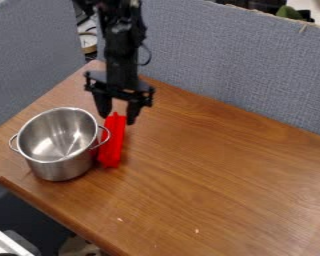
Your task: Put the red object in the metal pot
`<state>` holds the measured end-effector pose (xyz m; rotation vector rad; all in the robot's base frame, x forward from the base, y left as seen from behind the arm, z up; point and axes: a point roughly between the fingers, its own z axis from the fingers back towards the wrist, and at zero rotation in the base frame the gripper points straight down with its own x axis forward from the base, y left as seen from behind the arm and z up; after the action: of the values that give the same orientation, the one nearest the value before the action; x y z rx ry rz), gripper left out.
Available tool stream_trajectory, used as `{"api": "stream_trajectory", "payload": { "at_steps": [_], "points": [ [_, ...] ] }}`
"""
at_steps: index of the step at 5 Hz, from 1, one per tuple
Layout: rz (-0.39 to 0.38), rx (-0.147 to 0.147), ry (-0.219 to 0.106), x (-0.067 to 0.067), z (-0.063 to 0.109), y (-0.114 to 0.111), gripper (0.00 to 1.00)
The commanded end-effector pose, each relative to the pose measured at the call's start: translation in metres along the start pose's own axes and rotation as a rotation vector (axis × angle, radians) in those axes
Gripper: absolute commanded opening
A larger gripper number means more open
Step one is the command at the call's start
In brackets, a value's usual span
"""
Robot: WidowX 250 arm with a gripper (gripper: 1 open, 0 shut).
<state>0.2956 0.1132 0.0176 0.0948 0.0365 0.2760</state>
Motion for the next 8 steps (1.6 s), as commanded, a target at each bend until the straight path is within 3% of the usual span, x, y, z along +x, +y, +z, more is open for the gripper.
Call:
{"api": "stream_trajectory", "payload": {
  "at_steps": [1, 2, 3, 4, 5, 6, 7, 8],
  "points": [
    [0.080, -0.007, -0.031, 0.007, 0.001, 0.020, 1.00],
    [0.153, -0.014, -0.019, 0.002, -0.011, 0.035, 1.00],
    [0.123, -0.018, -0.018, 0.019, -0.002, 0.046, 0.00],
    [0.076, -0.009, -0.048, 0.042, 0.026, 0.053, 1.00],
    [0.012, -0.005, -0.101, 0.058, 0.063, 0.051, 1.00],
    [0.095, 0.001, -0.117, 0.030, 0.073, 0.035, 1.00],
    [0.203, 0.010, -0.080, 0.011, 0.059, 0.031, 1.00],
    [0.073, 0.005, -0.135, 0.020, 0.090, -0.013, 1.00]
  ]
}}
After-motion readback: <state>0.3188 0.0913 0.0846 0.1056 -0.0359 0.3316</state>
